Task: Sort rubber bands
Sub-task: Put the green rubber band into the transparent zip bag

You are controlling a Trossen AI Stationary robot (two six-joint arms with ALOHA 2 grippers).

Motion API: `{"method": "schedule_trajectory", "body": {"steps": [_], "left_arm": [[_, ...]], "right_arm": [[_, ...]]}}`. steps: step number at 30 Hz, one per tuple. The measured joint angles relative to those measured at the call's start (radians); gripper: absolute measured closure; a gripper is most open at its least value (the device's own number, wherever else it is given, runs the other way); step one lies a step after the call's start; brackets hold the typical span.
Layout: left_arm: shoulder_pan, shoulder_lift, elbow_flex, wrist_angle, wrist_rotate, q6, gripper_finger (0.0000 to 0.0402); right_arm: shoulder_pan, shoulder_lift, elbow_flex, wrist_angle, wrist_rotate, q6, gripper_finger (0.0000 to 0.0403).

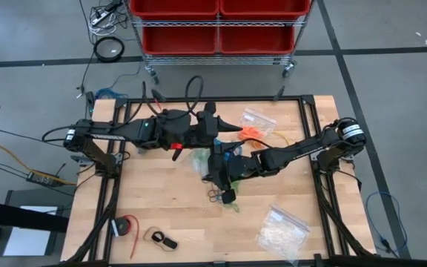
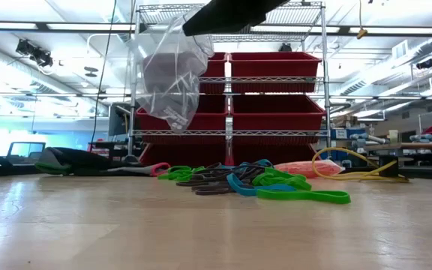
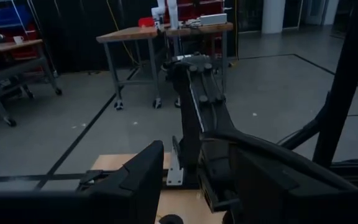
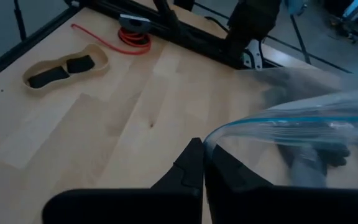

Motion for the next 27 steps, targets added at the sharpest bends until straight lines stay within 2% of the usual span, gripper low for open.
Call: {"method": "schedule_trajectory", "body": {"steps": [15,19,21,23,27], "left_arm": [[0.0,0.0,0.0,0.001,0.0,0.0,0.0213],[0.0,0.0,0.0,0.042,0.039,0.052,0.0213],[0.0,-0.015,0.001,-0.056,0.039,0.066,0.0213],[0.0,-0.034,0.001,-0.225,0.069,0.086,0.0213],[0.0,-0.053,0.002,-0.51,0.25,0.167,0.0213]], "right_arm": [[-0.001,0.0,0.0,0.009,0.009,0.018,0.0403],[-0.001,0.0,0.0,0.0,0.031,0.008,0.0403],[-0.002,0.0,0.0,-0.025,0.034,0.002,0.0403],[-0.005,0.001,0.0,-0.05,0.034,0.0,0.0403],[-0.008,0.001,0.0,-0.096,0.034,-0.003,0.0403]]}}
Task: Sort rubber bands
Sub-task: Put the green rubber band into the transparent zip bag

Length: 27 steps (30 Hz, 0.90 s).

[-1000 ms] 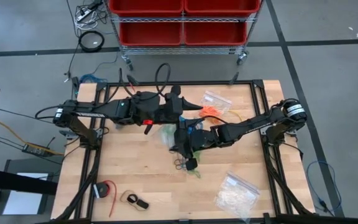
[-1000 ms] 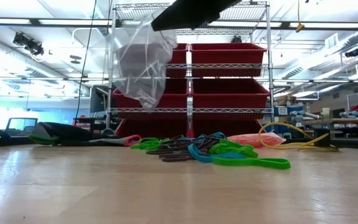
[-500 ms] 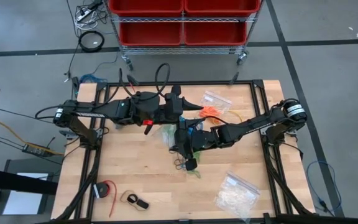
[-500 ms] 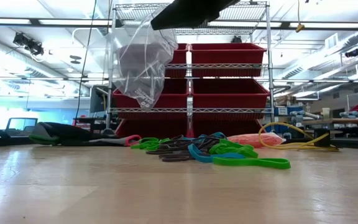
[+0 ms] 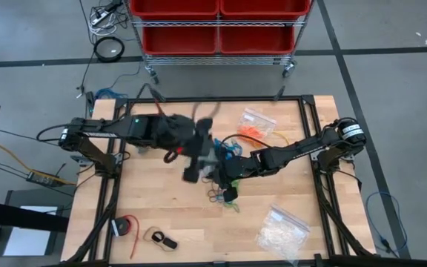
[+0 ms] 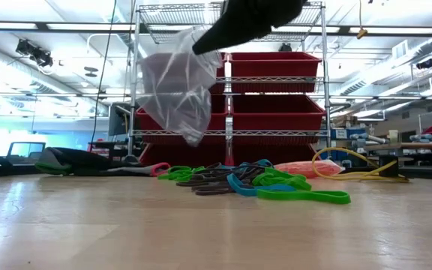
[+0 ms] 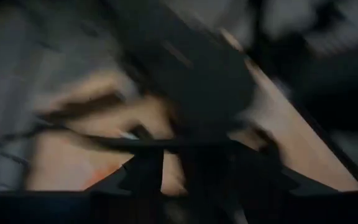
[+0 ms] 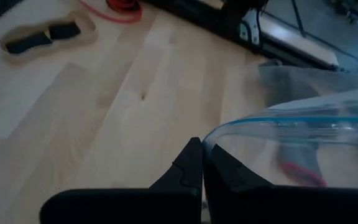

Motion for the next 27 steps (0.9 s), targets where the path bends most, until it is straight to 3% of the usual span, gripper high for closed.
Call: {"method": "schedule_trajectory", "body": {"steps": [3,6,8,11,15,20,22,25,27], "left_arm": [[-0.002,-0.004,-0.026,-0.171,0.089,0.064,0.0213],[-0.001,-0.04,-0.137,-0.161,0.127,0.065,0.0213],[-0.001,-0.084,-0.229,-0.115,0.077,0.053,0.0213],[0.011,-0.212,-0.366,-0.042,-0.076,0.027,0.0213],[0.076,-0.468,-0.602,0.134,-0.19,-0.073,0.0213],[0.118,-0.785,-0.979,0.427,-0.13,-0.198,0.0213],[0.118,-0.854,-1.111,0.562,-0.077,-0.217,0.0213],[0.118,-0.885,-1.259,0.694,0.017,-0.249,0.0213],[0.118,-0.881,-1.326,0.763,0.01,-0.272,0.0213]], "right_arm": [[-0.004,0.0,0.0,-0.019,0.0,0.011,0.0403],[-0.004,0.0,0.0,-0.026,0.0,0.031,0.0403],[-0.004,0.0,0.0,-0.031,0.0,0.036,0.0403],[-0.003,0.0,0.0,-0.034,0.0,0.06,0.0403],[-0.003,0.0,0.0,-0.036,-0.01,0.086,0.0403],[-0.003,0.0,0.0,-0.104,-0.171,-0.076,0.0403],[-0.001,0.0,0.0,-0.156,-0.222,-0.171,0.0403],[-0.003,0.001,-0.001,-0.19,-0.234,-0.189,0.0403],[-0.01,0.001,-0.001,-0.196,-0.234,-0.179,0.0403]]}}
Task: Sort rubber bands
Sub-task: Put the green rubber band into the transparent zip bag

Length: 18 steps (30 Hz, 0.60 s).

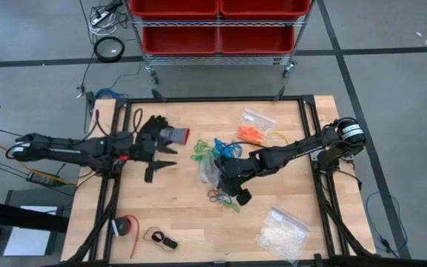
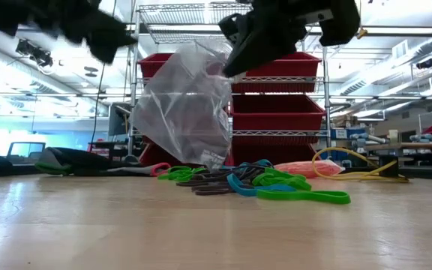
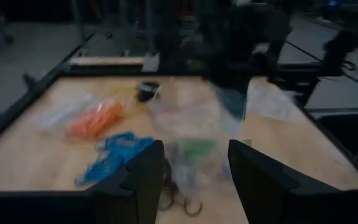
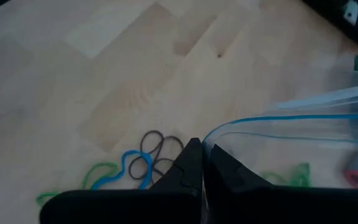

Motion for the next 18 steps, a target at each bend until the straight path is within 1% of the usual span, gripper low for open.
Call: {"method": "schedule_trajectory", "body": {"steps": [3,4,6,10,14,16,18], "left_arm": [[0.001,0.018,-0.051,0.093,-0.121,-0.082,0.0213],[0.002,0.017,-0.065,0.097,-0.144,-0.103,0.0213],[0.001,0.018,-0.067,0.12,-0.175,-0.119,0.0213],[0.002,0.016,-0.066,0.146,-0.324,-0.161,0.0213],[0.0,0.016,-0.066,0.156,-0.349,-0.191,0.0213],[0.002,0.017,-0.066,0.177,-0.304,-0.2,0.0213],[0.002,0.018,-0.066,0.21,-0.276,-0.169,0.0213]], "right_arm": [[-0.003,0.0,0.0,0.008,0.0,0.004,0.0403],[-0.005,0.0,0.0,0.012,0.0,0.004,0.0403],[-0.007,0.0,0.0,0.019,-0.001,0.005,0.0403],[-0.013,0.0,0.0,0.025,0.001,0.009,0.0403],[-0.019,0.0,0.0,0.037,0.004,0.024,0.0403],[-0.019,0.0,0.0,0.039,0.004,0.023,0.0403],[-0.02,0.0,0.0,0.041,0.004,0.023,0.0403]]}}
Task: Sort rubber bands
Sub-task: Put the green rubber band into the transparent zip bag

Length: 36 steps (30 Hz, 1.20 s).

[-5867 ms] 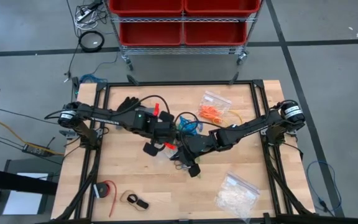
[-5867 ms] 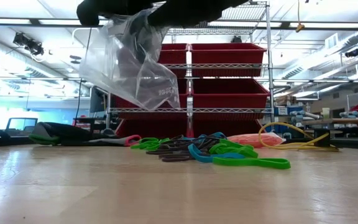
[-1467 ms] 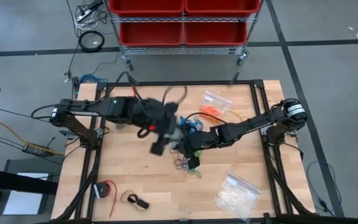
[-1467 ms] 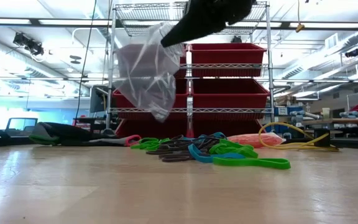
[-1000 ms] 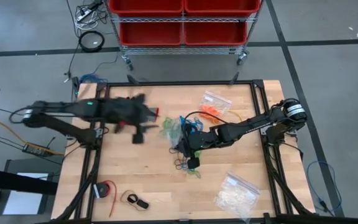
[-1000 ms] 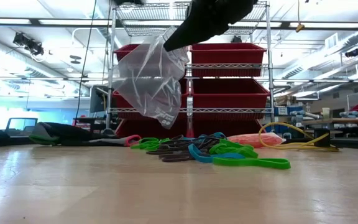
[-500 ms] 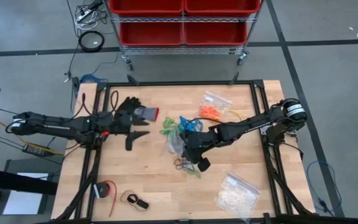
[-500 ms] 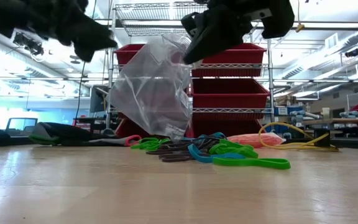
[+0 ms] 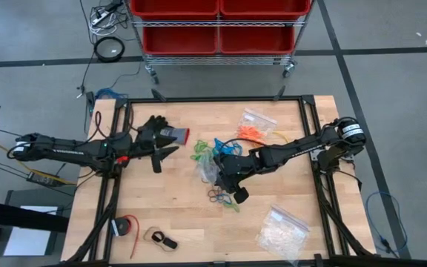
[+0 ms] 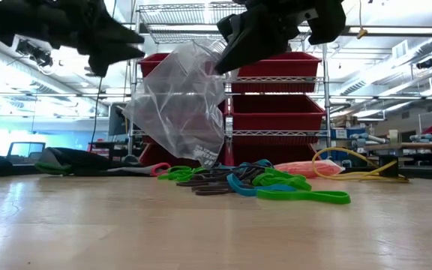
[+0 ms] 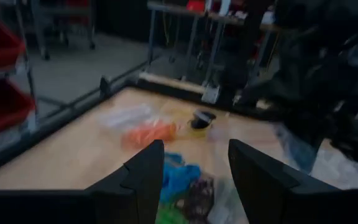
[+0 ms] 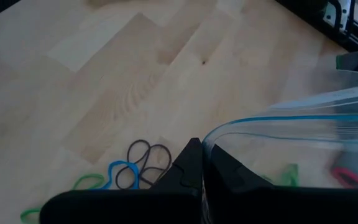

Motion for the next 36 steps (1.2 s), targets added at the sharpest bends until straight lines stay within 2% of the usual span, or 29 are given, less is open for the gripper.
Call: {"method": "schedule_trajectory", "body": {"steps": [6,8,11,14,16,21,25,31,36], "left_arm": [[0.0,0.002,0.001,0.013,0.091,0.02,0.0213],[0.011,0.028,0.028,-0.027,0.133,0.087,0.0213],[0.036,0.077,0.148,-0.237,0.215,0.324,0.0213],[0.061,0.171,0.319,-0.417,0.251,0.49,0.0213],[0.076,0.242,0.439,-0.539,0.273,0.569,0.0213],[0.085,0.456,0.719,-0.812,0.406,0.742,0.0213],[0.084,0.605,0.904,-1.023,0.421,0.861,0.0214],[0.081,0.736,1.065,-1.15,0.444,0.977,0.0214],[0.064,0.796,1.147,-1.142,0.446,1.044,0.0213]], "right_arm": [[-0.002,0.0,0.0,0.005,0.0,0.0,0.0403],[-0.002,0.0,0.0,0.003,-0.009,-0.001,0.0403],[-0.006,0.0,0.011,-0.037,-0.065,-0.043,0.0403],[-0.006,0.001,0.064,-0.113,-0.086,-0.112,0.0403],[-0.006,0.002,0.103,-0.159,-0.086,-0.153,0.0403],[-0.008,0.004,0.205,-0.264,-0.095,-0.224,0.0403],[-0.008,0.004,0.248,-0.353,-0.12,-0.25,0.0403],[0.014,0.004,0.256,-0.443,-0.125,-0.273,0.0403],[0.025,0.004,0.256,-0.452,-0.126,-0.277,0.0403]]}}
